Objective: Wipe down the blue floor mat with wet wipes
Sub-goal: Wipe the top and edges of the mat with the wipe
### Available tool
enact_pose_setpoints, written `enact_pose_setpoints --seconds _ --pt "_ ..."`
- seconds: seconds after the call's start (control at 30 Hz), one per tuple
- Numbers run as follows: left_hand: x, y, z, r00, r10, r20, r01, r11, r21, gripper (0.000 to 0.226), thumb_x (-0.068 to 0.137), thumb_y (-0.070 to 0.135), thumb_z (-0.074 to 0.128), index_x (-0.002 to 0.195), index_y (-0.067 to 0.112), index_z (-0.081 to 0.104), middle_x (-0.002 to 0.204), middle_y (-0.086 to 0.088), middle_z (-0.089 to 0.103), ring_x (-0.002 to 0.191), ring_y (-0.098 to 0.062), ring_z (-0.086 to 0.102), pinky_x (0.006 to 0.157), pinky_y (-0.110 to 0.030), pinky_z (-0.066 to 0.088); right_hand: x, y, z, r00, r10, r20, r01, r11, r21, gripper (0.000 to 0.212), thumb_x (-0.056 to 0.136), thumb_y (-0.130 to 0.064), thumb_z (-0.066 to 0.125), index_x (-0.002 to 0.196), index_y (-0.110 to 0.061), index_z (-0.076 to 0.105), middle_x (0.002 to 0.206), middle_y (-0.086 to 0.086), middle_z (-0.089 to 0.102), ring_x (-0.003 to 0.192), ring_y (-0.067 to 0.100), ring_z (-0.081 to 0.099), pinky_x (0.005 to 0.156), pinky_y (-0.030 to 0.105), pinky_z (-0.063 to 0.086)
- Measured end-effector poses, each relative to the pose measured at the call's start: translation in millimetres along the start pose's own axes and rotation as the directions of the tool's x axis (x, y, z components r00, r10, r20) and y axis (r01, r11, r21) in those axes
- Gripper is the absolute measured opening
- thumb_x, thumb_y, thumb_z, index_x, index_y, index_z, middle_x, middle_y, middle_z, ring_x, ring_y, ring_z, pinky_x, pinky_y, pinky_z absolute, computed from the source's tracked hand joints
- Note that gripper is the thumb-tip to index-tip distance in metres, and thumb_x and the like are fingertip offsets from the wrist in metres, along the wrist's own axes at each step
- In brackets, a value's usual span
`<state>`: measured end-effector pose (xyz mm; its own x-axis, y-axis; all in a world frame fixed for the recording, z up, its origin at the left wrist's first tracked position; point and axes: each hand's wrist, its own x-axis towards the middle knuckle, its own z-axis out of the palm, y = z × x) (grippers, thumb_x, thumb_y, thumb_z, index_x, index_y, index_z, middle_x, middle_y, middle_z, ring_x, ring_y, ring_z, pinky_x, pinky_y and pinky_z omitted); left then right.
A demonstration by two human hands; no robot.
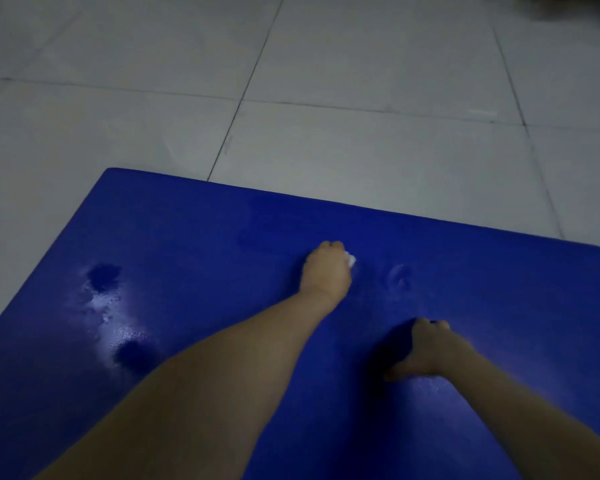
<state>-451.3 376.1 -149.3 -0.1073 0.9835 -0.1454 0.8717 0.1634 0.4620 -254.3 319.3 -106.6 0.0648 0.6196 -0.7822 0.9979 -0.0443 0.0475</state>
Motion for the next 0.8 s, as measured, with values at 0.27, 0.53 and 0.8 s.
enact_pose_setpoints --seconds 0.27,0.53,0.8 --pt "-13 18 10 0.980 0.195 0.028 -0.196 0.951 0.241 0.018 0.104 0.019 0.047 0.102 0.006 0.060 0.100 -0.012 0.063 0.083 -0.024 0.059 0.063 -0.034 0.039 -6 7 4 1.000 -0.019 -0.024 0.020 0.998 0.051 0.131 0.042 -0.080 0.083 0.144 -0.015 0.033 0.140 0.010 0.039 0.118 0.028 0.055 0.082 0.036 0.052" --pt "-16 -112 -50 0.975 -0.148 -0.164 0.185 0.953 0.240 0.025 0.104 0.026 0.046 0.095 0.006 0.058 0.091 -0.009 0.062 0.074 -0.022 0.057 0.057 -0.033 0.041 -9 6 2 0.999 -0.022 -0.049 0.025 0.997 0.070 0.128 0.046 -0.081 0.081 0.144 -0.014 0.033 0.140 0.010 0.041 0.120 0.027 0.054 0.078 0.035 0.048" --pt "-26 -96 -37 0.924 -0.294 -0.244 0.321 0.944 0.079 0.033 0.108 0.032 0.042 0.106 0.004 0.060 0.103 -0.012 0.063 0.087 -0.024 0.060 0.072 -0.038 0.053 -8 3 1 0.998 -0.019 -0.053 0.023 0.997 0.080 0.125 0.041 -0.081 0.083 0.139 -0.017 0.039 0.139 0.009 0.043 0.116 0.024 0.056 0.084 0.035 0.053"
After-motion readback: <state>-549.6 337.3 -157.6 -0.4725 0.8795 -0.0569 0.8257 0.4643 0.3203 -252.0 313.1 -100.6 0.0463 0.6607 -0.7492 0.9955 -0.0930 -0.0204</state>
